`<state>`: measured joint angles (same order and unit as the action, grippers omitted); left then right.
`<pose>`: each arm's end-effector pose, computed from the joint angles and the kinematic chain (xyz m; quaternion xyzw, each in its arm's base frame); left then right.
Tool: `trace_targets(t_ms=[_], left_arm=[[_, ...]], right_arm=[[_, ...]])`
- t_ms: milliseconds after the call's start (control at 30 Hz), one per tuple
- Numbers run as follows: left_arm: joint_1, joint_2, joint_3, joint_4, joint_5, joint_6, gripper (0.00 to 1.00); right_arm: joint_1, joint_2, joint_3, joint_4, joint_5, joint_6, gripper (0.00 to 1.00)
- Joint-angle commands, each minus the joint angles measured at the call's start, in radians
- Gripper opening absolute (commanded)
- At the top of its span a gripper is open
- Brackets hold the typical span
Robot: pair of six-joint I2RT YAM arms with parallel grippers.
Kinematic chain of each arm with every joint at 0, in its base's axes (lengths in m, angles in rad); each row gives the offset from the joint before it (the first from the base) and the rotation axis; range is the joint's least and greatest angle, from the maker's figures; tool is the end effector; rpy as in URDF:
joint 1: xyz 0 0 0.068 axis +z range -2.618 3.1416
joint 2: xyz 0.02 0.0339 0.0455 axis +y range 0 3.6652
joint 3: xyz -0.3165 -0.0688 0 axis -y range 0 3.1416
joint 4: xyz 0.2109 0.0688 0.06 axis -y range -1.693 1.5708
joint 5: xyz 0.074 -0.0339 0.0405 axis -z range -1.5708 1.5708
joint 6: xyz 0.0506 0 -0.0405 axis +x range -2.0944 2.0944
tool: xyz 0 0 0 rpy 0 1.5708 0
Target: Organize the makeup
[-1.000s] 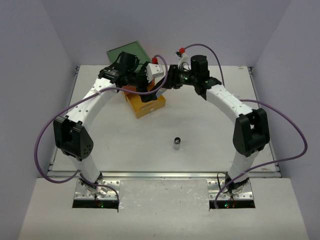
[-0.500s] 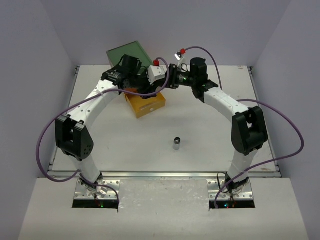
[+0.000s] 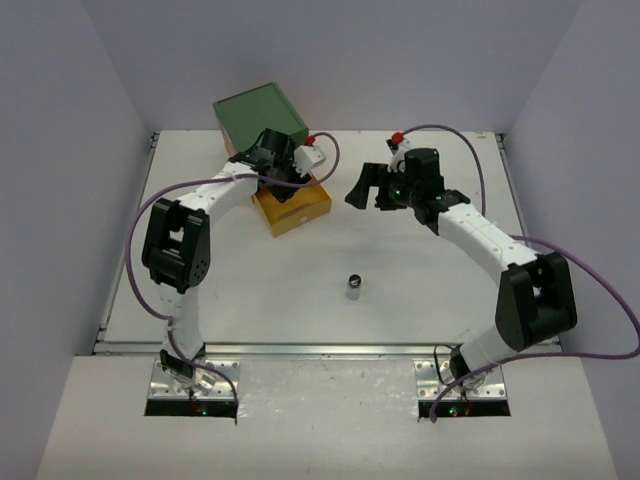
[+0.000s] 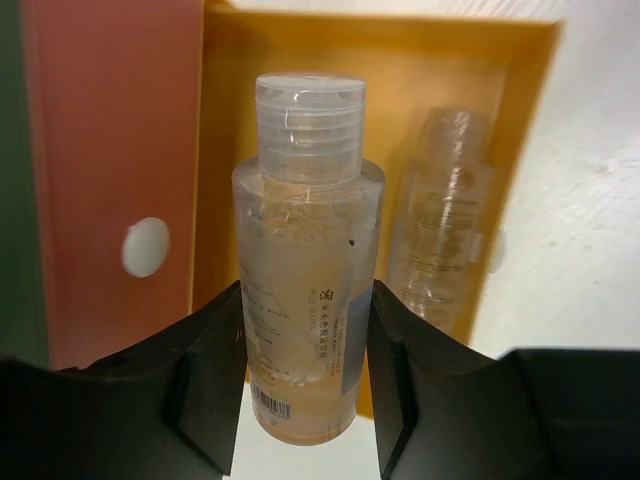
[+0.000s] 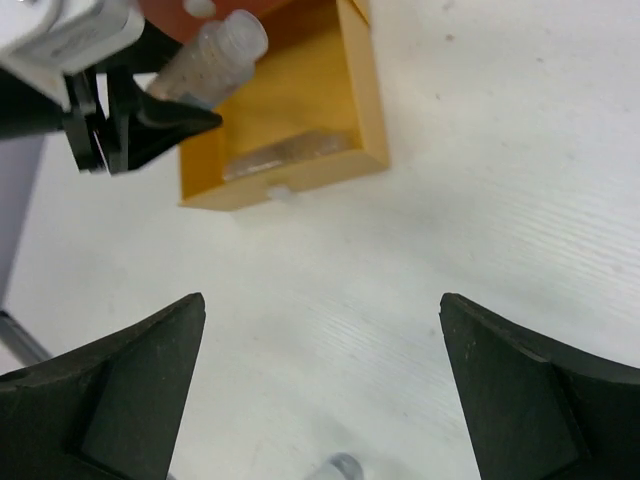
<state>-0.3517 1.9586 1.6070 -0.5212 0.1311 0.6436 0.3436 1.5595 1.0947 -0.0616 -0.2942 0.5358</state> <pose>0.4090 -0.1571 0.2951 0.4673 0.8133 -0.0113 0.3465 0.3130 0.1276 0.3276 0.0095 0.8604 0.3250 0.3924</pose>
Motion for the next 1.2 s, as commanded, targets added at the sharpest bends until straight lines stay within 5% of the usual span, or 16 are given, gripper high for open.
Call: trace_targets(t_ms=[0, 100, 233, 333, 500, 567, 633, 1167], left_arm=[[0.004, 0.05, 0.059, 0.099, -0.113, -0.025, 0.02], [0.003, 0.076, 0.083, 0.096, -0.127, -0.011, 0.25], [0.0, 0.061, 0.063, 0.095, -0.157, 0.009, 0.67], [-0.001, 0.047, 0.065, 0.069, -0.151, 0.004, 0.82], [-0.003, 0.021, 0.11, -0.014, -0.095, -0.03, 0.85], [-0.004, 0.014, 0.159, -0.048, -0.064, -0.056, 0.86], [-0.004, 0.009, 0.216, -0.102, -0.042, -0.084, 0.87], [0.051, -0.05, 0.339, -0.183, -0.046, -0.165, 0.9]], right_arm=[[0.005, -0.081, -0.062, -0.048, 0.046, -0.169, 0.99], [0.011, -0.134, -0.097, -0.103, -0.036, -0.225, 0.99], [0.09, -0.182, -0.108, -0.232, -0.03, -0.327, 0.99], [0.202, -0.207, -0.106, -0.346, 0.066, -0.4, 0.99], [0.295, -0.202, -0.093, -0.445, 0.128, -0.324, 0.83], [0.322, -0.205, -0.107, -0.445, 0.139, -0.305, 0.85], [0.373, -0.2, -0.119, -0.447, 0.168, -0.302, 0.99], [0.432, -0.023, -0.15, -0.423, 0.267, -0.291, 0.99]])
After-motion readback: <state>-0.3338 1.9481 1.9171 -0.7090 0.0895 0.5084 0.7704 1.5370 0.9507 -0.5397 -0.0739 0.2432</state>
